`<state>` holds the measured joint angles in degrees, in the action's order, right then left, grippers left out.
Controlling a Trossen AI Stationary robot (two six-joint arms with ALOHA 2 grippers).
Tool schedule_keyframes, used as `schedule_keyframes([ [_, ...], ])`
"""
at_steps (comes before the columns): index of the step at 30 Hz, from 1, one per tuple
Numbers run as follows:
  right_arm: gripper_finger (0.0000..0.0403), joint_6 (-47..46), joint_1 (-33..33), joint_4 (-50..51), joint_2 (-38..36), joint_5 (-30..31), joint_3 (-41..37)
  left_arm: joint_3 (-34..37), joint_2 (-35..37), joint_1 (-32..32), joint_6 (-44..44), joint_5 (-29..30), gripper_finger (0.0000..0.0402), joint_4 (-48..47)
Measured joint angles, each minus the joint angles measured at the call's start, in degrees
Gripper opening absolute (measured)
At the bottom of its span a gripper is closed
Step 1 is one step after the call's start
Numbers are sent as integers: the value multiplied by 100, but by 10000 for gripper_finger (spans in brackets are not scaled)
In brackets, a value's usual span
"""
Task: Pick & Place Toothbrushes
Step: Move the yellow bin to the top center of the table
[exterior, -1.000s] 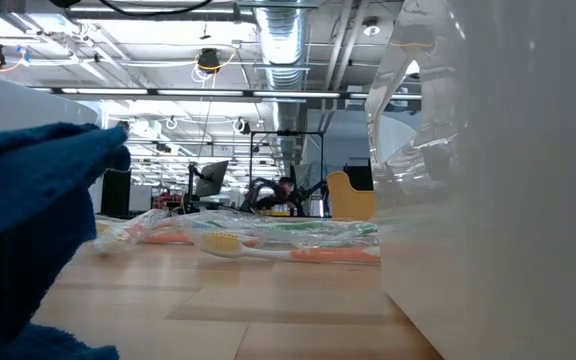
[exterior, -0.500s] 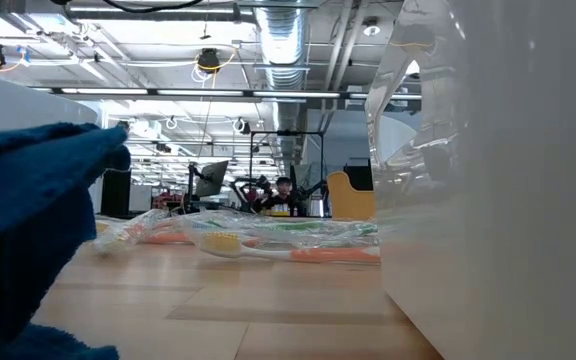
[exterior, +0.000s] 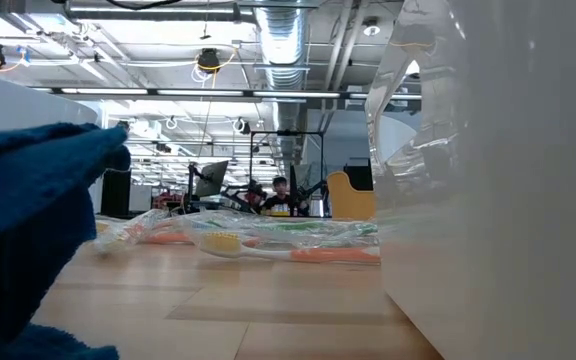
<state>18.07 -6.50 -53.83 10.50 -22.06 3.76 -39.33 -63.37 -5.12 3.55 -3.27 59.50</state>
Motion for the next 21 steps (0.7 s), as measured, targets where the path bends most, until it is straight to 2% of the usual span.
schedule_keyframes([
  [5,161,747,-1,568,328,435,435,0,-124,-49,-420,0,4,-105],
  [9,161,708,-1,558,1016,1113,934,0,-192,-42,-726,1,4,-65],
  [11,161,481,-1,687,1460,1754,1278,0,-258,-5,-929,21,4,-77],
  [13,161,143,-2,1042,1936,2691,1691,0,-291,83,-912,24,4,-181],
  [17,161,-931,-7,2765,2773,4770,2622,-6,-274,313,-713,29,4,-296],
  [19,161,-1405,-16,3830,3141,5367,3046,-42,-264,450,-631,61,4,-644],
  [21,161,-1709,-52,4512,3584,5510,3417,-191,-261,581,-589,214,4,-1182],
])
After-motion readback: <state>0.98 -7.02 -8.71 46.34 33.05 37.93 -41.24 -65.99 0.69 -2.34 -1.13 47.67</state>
